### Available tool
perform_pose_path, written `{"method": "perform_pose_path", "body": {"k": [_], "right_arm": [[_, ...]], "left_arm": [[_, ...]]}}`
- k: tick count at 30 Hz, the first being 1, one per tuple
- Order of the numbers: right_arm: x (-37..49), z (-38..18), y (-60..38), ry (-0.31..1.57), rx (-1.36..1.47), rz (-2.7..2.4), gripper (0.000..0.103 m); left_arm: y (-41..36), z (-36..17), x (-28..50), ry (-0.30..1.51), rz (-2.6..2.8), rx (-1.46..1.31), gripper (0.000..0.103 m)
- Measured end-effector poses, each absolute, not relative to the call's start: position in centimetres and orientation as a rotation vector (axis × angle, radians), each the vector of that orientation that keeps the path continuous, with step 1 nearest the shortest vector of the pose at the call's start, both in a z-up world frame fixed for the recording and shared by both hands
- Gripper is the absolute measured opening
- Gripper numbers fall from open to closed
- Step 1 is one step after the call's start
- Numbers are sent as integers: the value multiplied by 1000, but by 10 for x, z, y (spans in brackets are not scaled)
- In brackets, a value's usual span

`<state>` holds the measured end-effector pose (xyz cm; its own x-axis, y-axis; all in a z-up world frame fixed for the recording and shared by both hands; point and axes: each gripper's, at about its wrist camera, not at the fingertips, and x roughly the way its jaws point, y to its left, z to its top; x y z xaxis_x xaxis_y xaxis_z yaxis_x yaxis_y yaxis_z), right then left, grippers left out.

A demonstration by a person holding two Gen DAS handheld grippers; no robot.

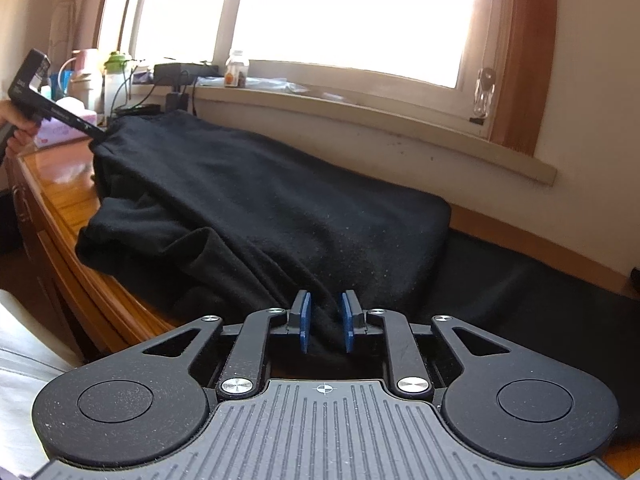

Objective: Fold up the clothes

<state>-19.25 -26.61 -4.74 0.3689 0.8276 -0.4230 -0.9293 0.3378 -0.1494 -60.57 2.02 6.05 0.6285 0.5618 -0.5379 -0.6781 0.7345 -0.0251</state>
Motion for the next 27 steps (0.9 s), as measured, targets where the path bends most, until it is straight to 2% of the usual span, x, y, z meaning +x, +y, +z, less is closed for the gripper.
{"method": "perform_pose_path", "body": {"k": [5, 8, 10, 12, 13, 15, 17, 19, 27], "right_arm": [[-192, -44, -269, 288, -367, 1165, 20], [-193, -44, -271, 281, -366, 1163, 25], [-194, -43, -272, 274, -365, 1161, 27], [-193, -43, -273, 275, -360, 1162, 27], [-193, -43, -274, 275, -359, 1162, 28], [-193, -44, -273, 277, -358, 1159, 28], [-194, -45, -272, 275, -358, 1156, 28], [-194, -45, -273, 272, -357, 1154, 29], [-197, -45, -273, 274, -340, 1162, 30]], "left_arm": [[19, 77, -611, 474, 715, -231, 2], [27, 76, -619, 466, 720, -325, 4], [29, 67, -619, 481, 711, -367, 27], [31, 60, -619, 483, 693, -406, 44], [32, 56, -619, 478, 679, -423, 45], [33, 51, -616, 476, 662, -449, 44], [33, 47, -614, 480, 672, -453, 39], [31, 47, -616, 471, 679, -441, 9], [19, 83, -633, 367, 725, -331, 6]]}}
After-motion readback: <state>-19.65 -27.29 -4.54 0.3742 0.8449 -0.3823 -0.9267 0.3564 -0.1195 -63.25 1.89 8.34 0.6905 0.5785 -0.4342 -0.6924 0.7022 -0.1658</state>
